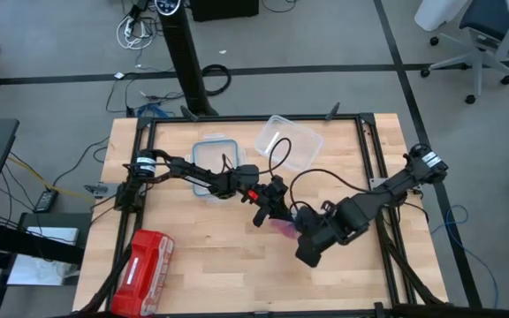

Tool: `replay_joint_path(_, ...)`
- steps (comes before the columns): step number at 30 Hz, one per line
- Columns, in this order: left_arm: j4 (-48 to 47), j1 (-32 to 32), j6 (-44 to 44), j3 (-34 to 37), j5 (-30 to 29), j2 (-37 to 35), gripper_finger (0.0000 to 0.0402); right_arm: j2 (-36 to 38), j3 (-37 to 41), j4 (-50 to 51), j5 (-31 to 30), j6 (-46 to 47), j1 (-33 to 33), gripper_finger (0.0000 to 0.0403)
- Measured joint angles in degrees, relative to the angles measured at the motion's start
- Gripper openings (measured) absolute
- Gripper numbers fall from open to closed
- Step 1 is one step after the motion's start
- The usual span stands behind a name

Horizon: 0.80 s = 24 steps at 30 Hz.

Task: Roll bandage
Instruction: Put the blue bandage into the transparent zip bag

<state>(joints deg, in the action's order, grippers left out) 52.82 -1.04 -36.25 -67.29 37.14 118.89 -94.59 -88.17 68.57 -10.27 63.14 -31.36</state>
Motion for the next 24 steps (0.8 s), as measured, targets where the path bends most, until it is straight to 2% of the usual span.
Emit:
replay_joint_path(5, 0.1, 0.0, 0.1, 0.0, 0.2, 0.0, 0.0000, 0.0, 2.2, -2.1, -6.7, -4.4, 0.8, 0.0003)
replay_joint_path(9, 0.1, 0.0, 0.1, 0.0, 0.9, 0.0, 0.0000, 0.0, 1.3, -3.3, -1.9, -6.2, 1.6, 0.0006)
replay_joint_path(18, 0.0, 0.0, 0.1, 0.0, 0.9, 0.0, 0.0000, 1.0, -1.7, 4.3, -7.2, 4.9, -5.1, 0.0004)
replay_joint_path(24, -0.6, 0.0, 0.2, 0.0, 0.9, 0.0, 0.0000, 1.0, -1.7, 4.7, -8.8, 7.5, -10.1, 0.0030)
